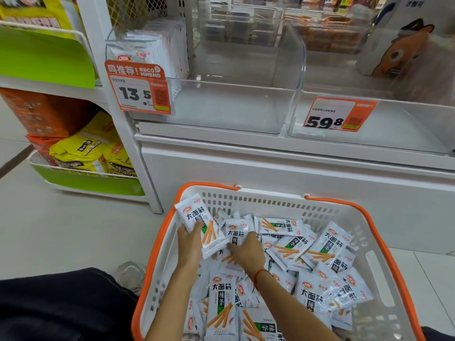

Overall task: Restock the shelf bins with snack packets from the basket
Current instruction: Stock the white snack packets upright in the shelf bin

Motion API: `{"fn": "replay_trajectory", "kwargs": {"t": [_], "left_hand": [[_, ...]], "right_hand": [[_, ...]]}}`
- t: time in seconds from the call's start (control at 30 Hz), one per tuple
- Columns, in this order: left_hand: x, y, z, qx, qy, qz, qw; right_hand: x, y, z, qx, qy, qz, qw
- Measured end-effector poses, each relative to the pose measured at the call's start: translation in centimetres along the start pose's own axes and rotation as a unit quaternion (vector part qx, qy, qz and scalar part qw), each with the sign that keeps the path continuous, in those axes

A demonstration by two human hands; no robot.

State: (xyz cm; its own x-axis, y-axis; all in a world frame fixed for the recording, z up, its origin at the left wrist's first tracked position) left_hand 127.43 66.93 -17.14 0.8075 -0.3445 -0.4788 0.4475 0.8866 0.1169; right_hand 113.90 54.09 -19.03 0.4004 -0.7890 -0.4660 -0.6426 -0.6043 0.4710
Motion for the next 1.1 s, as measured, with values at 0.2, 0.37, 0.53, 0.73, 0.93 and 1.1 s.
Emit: {"fn": "replay_trajectory", "kwargs": {"t": [0.2,0.37,0.53,0.73,0.93,1.1], "left_hand": [[-0.4,-1.5,-1.2,-0.016,0.03,-0.058,0.998],[-3.1,-4.8,-1.5,0.065,0.033,-0.115,0.991],[-6.0,-8.7,-2.0,0.058,0.056,-0.174,0.981],[-5.0,-9.6,-3.6,-0.03,0.092,-0.181,0.979],[-4.1,-8.2,-3.6,0.028,0.071,-0.167,0.983],[-3.1,-6.1,-3.4,-0.008,0.098,-0.13,0.987]], "right_hand": [[-1.5,3.2,-0.5,0.104,0.041,-0.165,0.98],[-2.1,8.4,-0.7,0.31,-0.038,-0.215,0.925],[-2.0,7.6,-1.3,0.183,0.03,-0.129,0.974],[-4.3,8.2,-1.7,0.222,0.142,0.085,0.961],[-3.8,7.6,-3.7,0.087,0.247,0.12,0.958],[0.8,8.8,-1.4,-0.3,0.152,0.083,0.938]]}}
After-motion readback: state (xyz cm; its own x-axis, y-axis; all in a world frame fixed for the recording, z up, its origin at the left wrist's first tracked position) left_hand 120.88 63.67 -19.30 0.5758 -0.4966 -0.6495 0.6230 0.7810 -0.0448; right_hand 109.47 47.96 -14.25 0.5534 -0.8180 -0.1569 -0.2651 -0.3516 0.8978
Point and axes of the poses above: each hand's wrist, its own x-axis towards the middle knuckle, its own y-axis out of the back of the hand, z = x × y, the point moved 9 cm from there along x, towards the middle knuckle, and after that the axes turned 10 degrees about x, right-handed, at the moved point
